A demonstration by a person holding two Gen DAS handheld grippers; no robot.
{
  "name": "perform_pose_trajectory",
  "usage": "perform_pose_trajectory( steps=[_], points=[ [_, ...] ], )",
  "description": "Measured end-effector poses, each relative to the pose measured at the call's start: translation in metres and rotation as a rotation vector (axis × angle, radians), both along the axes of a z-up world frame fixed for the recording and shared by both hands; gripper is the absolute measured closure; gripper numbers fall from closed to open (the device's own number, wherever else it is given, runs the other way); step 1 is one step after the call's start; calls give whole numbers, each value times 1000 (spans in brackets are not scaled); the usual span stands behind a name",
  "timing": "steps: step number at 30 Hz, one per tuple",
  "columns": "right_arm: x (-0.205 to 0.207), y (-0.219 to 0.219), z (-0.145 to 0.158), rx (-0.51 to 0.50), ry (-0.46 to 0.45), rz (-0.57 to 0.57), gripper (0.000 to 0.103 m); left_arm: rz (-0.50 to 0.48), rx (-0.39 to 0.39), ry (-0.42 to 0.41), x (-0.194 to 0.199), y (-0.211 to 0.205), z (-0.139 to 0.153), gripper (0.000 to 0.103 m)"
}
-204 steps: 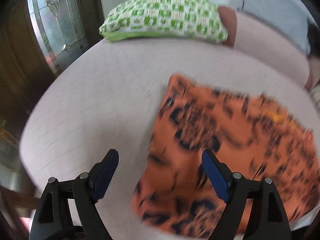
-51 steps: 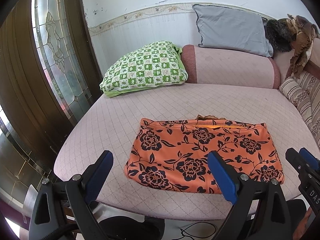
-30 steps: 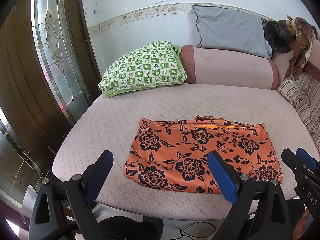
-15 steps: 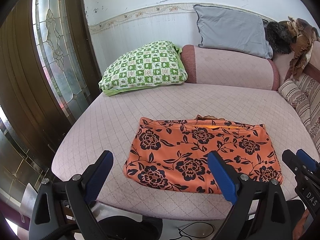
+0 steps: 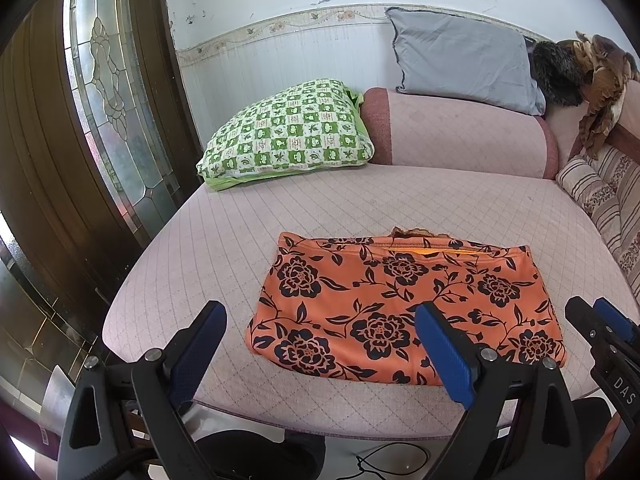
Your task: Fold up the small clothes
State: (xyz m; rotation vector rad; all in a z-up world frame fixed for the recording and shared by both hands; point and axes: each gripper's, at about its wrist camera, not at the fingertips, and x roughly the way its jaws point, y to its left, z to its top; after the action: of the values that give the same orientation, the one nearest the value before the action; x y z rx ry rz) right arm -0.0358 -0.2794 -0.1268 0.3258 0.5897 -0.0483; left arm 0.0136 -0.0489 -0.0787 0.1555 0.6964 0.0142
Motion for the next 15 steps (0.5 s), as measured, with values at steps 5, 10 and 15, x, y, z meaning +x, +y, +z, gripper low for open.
perform_pose_trajectory(
  steps=[5,10,15],
  points=[
    [0,1,0,-1,0,-1,37,1,-1,0,0,1,1,8],
    [0,2,0,-6,6,-3,37,1,-3,1,-1,2,0,8],
    [0,3,-1,-9,9,-1,37,1,-3,1,0,2,0,8]
  ],
)
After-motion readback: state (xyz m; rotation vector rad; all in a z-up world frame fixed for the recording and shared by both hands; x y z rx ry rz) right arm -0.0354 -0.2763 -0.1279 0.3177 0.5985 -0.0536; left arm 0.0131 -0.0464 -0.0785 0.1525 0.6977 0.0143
